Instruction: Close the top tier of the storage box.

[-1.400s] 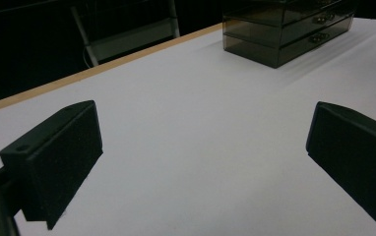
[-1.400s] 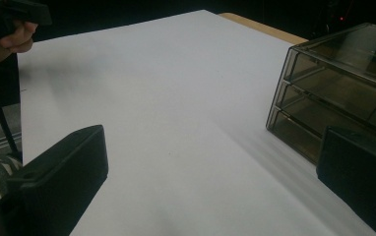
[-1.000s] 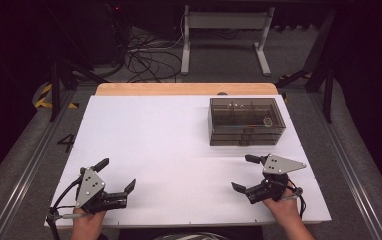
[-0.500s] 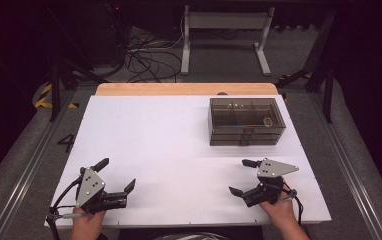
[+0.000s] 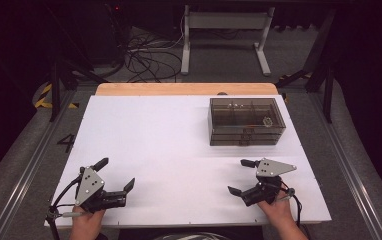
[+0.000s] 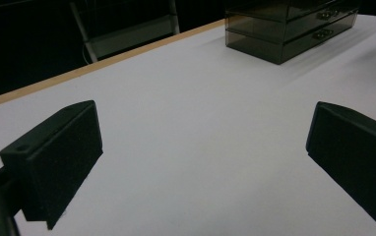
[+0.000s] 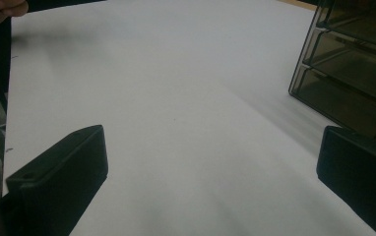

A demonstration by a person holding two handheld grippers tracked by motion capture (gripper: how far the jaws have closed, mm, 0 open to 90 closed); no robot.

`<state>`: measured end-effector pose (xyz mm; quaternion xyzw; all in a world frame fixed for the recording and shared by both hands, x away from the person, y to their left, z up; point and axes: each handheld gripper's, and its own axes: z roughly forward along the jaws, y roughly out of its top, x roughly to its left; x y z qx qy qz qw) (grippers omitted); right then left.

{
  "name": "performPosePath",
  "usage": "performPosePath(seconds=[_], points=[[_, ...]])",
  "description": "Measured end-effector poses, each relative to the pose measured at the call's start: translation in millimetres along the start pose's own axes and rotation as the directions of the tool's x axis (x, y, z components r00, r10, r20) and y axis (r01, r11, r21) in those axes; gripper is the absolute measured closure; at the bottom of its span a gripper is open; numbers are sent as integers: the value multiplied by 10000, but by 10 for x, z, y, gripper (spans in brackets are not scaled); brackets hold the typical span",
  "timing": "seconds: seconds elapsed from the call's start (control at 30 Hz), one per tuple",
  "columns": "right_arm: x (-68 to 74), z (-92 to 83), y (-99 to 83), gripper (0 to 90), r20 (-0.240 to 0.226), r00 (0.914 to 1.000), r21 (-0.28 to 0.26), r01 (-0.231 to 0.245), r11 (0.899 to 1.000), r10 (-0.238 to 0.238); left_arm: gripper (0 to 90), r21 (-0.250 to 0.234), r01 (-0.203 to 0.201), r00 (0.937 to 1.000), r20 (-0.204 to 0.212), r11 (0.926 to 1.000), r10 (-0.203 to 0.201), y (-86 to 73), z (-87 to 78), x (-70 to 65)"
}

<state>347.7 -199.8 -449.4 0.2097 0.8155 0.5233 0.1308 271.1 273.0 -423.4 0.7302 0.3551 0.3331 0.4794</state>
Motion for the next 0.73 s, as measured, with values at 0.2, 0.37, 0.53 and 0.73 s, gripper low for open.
performPosePath(seconds=[0.2,0.37,0.53,0.73], points=[[-1,-4,9,0,83,9999,-54,152,9999,-151,13,-10,-67,10000,-40,10000,67,-1,19,-7],[15,4,17,0,39,9995,-37,299,9995,-299,13,11,-96,10000,-16,10000,96,-2,24,-15],[30,-1,25,0,24,9989,-139,472,9988,-471,13,30,-13,10000,5,10000,13,-5,24,-9],[21,-11,25,0,34,9992,-217,400,9990,-399,13,-5,-10,10000,-8,10000,10,-11,37,-3]])
